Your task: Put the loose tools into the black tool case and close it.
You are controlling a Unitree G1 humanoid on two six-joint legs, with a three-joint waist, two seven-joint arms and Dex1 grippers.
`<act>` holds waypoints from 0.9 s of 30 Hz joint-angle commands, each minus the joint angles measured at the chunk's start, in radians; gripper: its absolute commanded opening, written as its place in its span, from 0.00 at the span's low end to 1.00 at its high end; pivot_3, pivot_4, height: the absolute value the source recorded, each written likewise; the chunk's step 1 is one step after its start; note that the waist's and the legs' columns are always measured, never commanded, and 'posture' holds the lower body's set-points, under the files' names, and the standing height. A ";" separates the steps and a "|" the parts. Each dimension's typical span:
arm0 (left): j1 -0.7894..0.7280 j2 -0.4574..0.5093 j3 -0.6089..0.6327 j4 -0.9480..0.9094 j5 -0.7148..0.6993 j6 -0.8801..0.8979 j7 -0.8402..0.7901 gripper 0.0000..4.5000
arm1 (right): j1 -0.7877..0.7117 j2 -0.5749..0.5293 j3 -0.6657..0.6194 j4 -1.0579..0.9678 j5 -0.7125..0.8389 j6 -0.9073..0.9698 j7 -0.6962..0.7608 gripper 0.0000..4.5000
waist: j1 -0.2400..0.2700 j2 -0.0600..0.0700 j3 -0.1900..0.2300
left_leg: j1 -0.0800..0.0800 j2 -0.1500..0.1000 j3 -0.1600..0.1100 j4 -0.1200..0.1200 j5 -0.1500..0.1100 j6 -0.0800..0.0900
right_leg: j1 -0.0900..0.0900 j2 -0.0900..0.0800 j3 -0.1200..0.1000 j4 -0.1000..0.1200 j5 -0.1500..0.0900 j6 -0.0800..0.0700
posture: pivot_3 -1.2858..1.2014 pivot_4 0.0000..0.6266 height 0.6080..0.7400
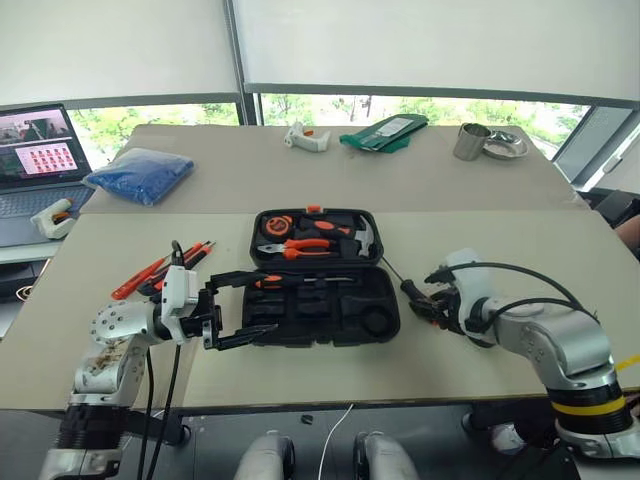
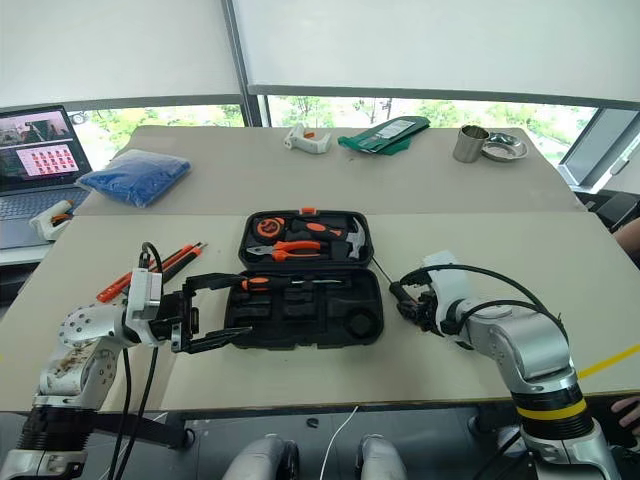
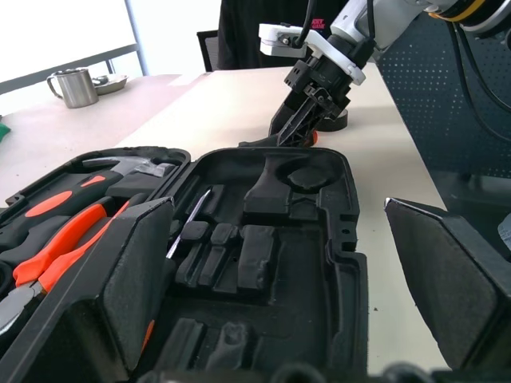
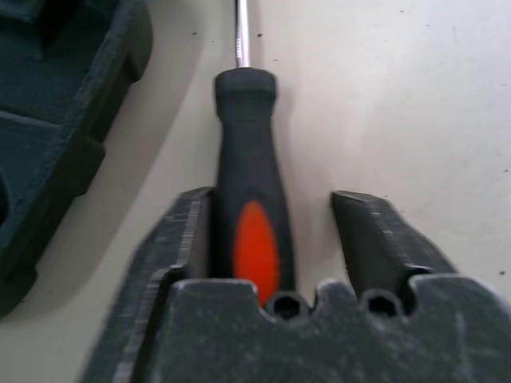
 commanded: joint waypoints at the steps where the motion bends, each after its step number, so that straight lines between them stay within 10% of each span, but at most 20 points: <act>1: -0.002 0.003 0.004 -0.048 -0.022 0.004 0.009 1.00 | 0.030 0.042 -0.107 -0.046 -0.015 -0.016 -0.045 0.24 | 0.001 0.000 0.000 | 0.000 0.000 0.000 0.000 0.001 0.000 | 0.000 0.000 0.000 0.000 0.000 0.000 | 0.52 0.24 1.00; 8: -0.009 -0.028 0.016 -0.063 -0.031 0.018 0.072 1.00 | 0.139 0.083 -0.218 -0.154 -0.068 -0.333 0.003 0.23 | -0.002 0.000 0.000 | 0.000 0.001 0.000 0.000 0.003 -0.001 | 0.000 0.000 0.001 0.002 0.002 -0.001 | 0.52 0.24 1.00; 19: 0.071 0.009 0.080 -0.098 -0.033 0.062 0.162 1.00 | -0.249 -0.101 0.255 0.253 -0.289 -0.998 0.824 0.23 | -0.032 0.000 0.001 | 0.007 0.005 0.000 0.000 0.003 -0.001 | 0.002 0.007 0.004 0.002 0.002 -0.006 | 0.52 0.24 1.00; 27: 0.165 0.066 0.111 -0.127 -0.045 0.076 0.133 1.00 | -0.481 0.009 0.429 0.576 -0.482 -1.117 0.911 0.23 | -0.021 0.000 0.001 | 0.006 0.005 0.001 0.000 0.004 -0.003 | 0.000 0.006 0.003 0.002 0.003 -0.008 | 0.52 0.24 1.00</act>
